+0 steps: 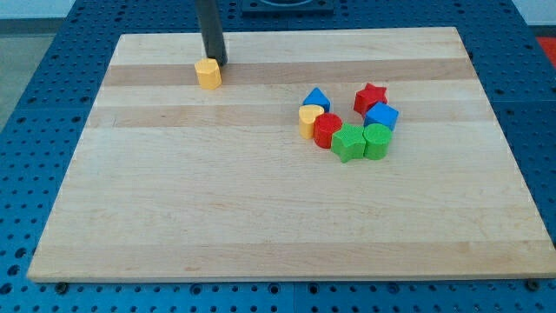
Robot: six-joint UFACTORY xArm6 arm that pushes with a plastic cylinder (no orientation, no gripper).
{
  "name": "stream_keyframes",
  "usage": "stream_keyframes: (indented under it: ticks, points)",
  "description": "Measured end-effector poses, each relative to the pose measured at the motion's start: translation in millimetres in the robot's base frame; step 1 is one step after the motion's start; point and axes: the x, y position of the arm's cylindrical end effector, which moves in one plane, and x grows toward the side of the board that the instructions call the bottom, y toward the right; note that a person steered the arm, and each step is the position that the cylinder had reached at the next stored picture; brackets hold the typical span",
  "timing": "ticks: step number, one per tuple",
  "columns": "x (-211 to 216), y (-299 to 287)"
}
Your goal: Move your arm diagonal to the green star
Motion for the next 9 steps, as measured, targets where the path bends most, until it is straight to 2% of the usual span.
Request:
stream_keyframes:
  ticks: [5, 6, 7, 8, 9]
  points:
    - [4, 150]
    - [17, 136]
    - [23, 77]
    - [47, 24]
    - [124, 19]
